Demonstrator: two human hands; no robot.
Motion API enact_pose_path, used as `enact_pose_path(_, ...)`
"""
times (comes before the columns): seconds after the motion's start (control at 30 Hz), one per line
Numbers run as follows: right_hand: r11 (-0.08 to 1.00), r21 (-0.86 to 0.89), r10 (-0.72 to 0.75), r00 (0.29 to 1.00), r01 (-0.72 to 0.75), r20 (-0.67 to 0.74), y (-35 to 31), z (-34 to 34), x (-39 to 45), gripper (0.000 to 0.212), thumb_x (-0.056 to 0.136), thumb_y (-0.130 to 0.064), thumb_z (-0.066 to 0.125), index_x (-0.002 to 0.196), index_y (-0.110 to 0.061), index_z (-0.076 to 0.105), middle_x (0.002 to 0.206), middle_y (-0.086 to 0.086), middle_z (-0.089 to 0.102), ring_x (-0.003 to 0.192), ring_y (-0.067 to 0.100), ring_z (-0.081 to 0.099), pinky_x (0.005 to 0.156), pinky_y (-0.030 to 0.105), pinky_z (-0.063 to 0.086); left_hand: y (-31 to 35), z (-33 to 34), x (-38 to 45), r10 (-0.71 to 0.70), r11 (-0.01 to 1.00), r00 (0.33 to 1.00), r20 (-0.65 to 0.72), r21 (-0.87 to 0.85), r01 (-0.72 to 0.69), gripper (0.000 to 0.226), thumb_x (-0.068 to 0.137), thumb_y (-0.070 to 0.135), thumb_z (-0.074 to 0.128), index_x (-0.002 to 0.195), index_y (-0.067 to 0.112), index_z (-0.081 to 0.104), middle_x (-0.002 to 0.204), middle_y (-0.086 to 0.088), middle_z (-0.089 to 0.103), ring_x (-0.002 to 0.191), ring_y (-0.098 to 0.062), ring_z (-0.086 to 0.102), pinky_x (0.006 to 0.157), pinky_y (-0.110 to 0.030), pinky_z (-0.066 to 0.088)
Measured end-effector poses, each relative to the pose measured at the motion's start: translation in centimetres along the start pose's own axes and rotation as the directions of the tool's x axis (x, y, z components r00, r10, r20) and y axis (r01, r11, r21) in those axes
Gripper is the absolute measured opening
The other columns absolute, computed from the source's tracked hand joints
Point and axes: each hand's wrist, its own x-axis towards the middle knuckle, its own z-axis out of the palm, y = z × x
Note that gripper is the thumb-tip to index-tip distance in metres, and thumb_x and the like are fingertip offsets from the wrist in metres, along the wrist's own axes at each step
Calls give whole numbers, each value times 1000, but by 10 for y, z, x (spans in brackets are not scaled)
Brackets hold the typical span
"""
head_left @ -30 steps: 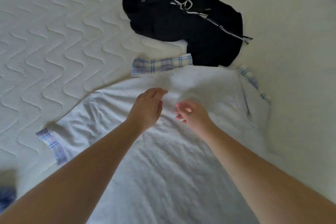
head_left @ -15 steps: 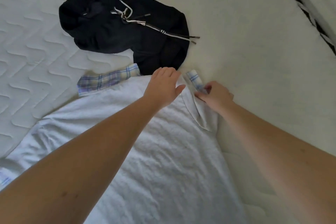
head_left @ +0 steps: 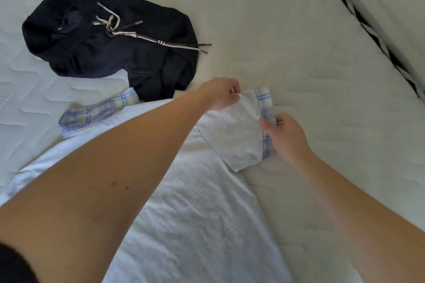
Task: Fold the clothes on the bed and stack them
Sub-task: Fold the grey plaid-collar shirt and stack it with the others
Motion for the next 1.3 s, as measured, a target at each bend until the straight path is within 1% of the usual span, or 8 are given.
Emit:
enact_pose_path(0.17, 984, 151, 46, 947, -99, 319, 19, -9, -3, 48, 78, -28, 82, 116, -19, 54, 106, -7, 68, 96, 10, 66, 82, 28, 51, 10, 10, 5, 56, 994, 996, -65, -88, -61, 16, 101, 24, 50, 113, 17, 58, 108, -10, 64, 93, -29, 58, 86, -37, 49)
enact_pose_path(0.43, 999, -37, 2, 974, 6, 226, 10, -2, -7, 16, 89, -37, 62, 100, -26, 62, 86, -13, 64, 78, 8, 60, 59, 20, 39, 12, 16, 12, -16, 968, 999, 27, -250, 22, 46, 85, 38, 74, 125, 25, 54, 117, 2, 57, 105, -16, 54, 82, -29, 45)
enact_pose_path(0.7, 931, -361, 183, 918, -47, 352, 26, -12, -24, 47, 85, -48, 68, 63, -12, 48, 57, 2, 44, 50, 16, 42, 50, 30, 28, 29, 16, 23, -72, 924, 997, 33, -375, 79, 42, 85, 30, 76, 123, 17, 61, 108, -2, 64, 93, -16, 61, 77, -25, 50)
enact_pose_path(0.9, 910, 168, 321, 900, -379, 295, 27, -16, -42, 37, 89, -33, 71, 67, -12, 50, 70, 11, 74, 73, 25, 74, 77, 41, 58, 33, 19, 18, -46, 883, 999, -6, -469, 38, 28, 87, 15, 72, 114, 19, 65, 106, -5, 69, 98, -20, 66, 79, -30, 55)
enact_pose_path(1.03, 690, 570, 310, 894, -446, 324, 22, -11, -58, 33, 86, -19, 74, 74, -14, 44, 77, 13, 73, 67, 18, 72, 61, 28, 57, 36, 33, -1, 45, 960, 949, -312, -248, -127, 35, 93, 19, 64, 127, 20, 57, 119, 0, 62, 111, -19, 56, 97, -35, 45)
enact_pose_path(1.17, 576, 701, 333, 904, -421, 269, 20, -6, -70, 19, 89, -14, 69, 96, -12, 51, 60, 1, 64, 46, 8, 54, 47, 20, 48, 32, 51, -46, 229, 935, 836, -498, -125, -331, 23, 97, 16, 56, 118, 14, 65, 111, -1, 66, 105, -19, 59, 96, -30, 42)
enact_pose_path(1.23, 664, 655, 319, 929, -359, 186, 24, -5, -77, 17, 93, -16, 65, 104, -11, 53, 57, 1, 63, 43, 8, 51, 44, 20, 45, 24, 64, -73, 323, 926, 831, -453, -29, -375, 23, 97, 25, 55, 114, 15, 68, 110, 1, 68, 105, -18, 60, 94, -29, 39)
enact_pose_path(1.3, 928, 341, 169, 985, -149, -31, 33, -3, -83, 16, 96, -23, 61, 109, -15, 56, 68, 0, 66, 54, 12, 58, 53, 24, 48, 13, 78, -97, 381, 919, 859, -342, 42, -391, 32, 96, 37, 52, 115, 16, 67, 113, 1, 68, 109, -18, 60, 96, -31, 38)
